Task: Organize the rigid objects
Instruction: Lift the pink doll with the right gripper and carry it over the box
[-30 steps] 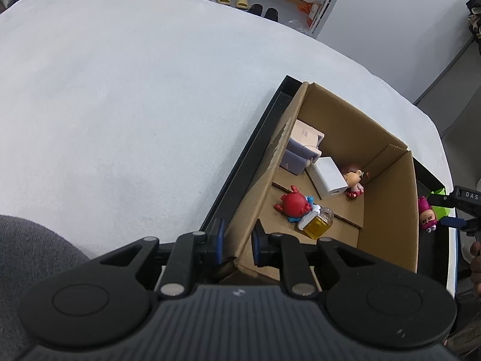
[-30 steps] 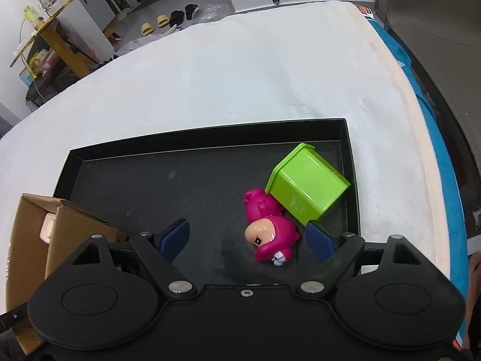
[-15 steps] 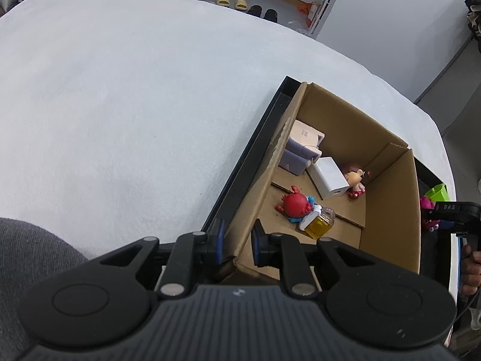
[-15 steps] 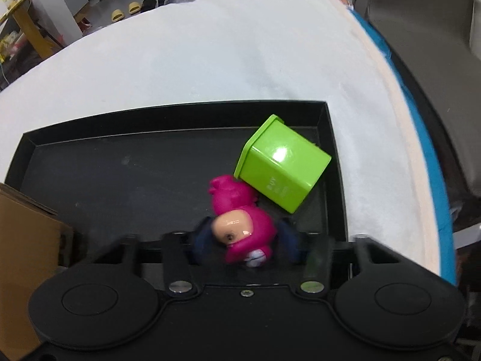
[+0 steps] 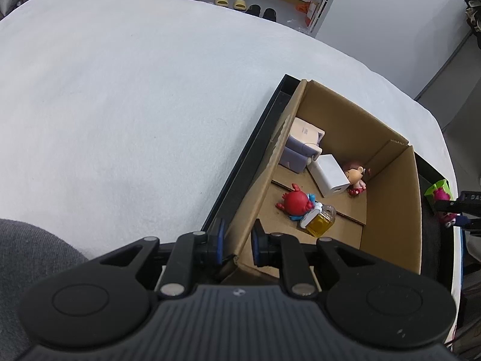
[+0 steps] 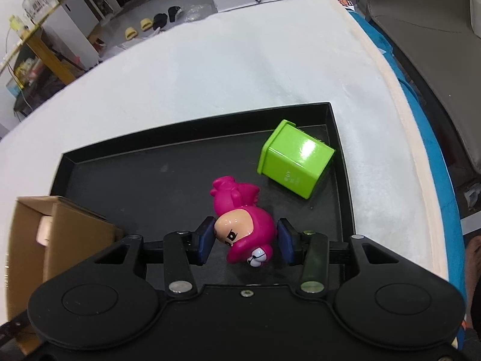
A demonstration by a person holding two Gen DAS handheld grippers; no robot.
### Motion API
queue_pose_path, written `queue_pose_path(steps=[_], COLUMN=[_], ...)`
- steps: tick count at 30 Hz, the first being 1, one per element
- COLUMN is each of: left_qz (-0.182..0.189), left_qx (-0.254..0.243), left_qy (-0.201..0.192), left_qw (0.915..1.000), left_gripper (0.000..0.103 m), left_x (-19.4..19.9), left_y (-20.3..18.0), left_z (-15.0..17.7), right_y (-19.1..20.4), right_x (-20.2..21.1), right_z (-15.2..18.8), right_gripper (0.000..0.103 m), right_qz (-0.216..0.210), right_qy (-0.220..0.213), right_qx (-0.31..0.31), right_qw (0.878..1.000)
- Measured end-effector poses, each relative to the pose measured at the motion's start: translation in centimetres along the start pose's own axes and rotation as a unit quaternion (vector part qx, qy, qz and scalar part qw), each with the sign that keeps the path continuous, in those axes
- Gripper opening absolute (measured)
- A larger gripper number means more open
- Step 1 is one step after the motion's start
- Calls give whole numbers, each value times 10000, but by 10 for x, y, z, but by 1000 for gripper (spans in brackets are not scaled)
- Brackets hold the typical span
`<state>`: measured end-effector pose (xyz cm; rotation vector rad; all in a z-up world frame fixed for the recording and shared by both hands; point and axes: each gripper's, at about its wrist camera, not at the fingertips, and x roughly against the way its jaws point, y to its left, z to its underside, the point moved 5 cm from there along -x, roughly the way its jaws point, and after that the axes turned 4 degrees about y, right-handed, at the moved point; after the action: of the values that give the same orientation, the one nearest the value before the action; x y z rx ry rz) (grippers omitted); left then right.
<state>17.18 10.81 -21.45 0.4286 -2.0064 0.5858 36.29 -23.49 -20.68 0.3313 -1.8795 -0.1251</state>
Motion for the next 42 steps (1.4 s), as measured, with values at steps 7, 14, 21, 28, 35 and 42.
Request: queue_pose_path(steps=[7,14,21,28,35,42], left_qz=[14,16,9,62,136,240], left_qx=[4,3,-22,-12,26,62], left_qy=[7,14,63,96,87,84], left_qw=[10000,10000,10000,9999,9999,9997], left_gripper=[17,16,16,16,16,16], left_x=[1,1,3,6,7,9], left_y=[0,0,-2,-2,1,2], left_z=[0,1,2,4,4,6], right_y=[10,16,31,48,68,94], right_x=[22,43,68,89,105,109], right_z=[-2,0,3,7,14,20], right_gripper=[43,43,43,43,43,43], right_qz=[-192,-457,-682,-874,-917,-911], right_qy=[-173,-303,-508,-653,-731,-635], right_qx=[46,4,125,321,587,776], right_qw=[9997,9985,9963,9935,9914,9908])
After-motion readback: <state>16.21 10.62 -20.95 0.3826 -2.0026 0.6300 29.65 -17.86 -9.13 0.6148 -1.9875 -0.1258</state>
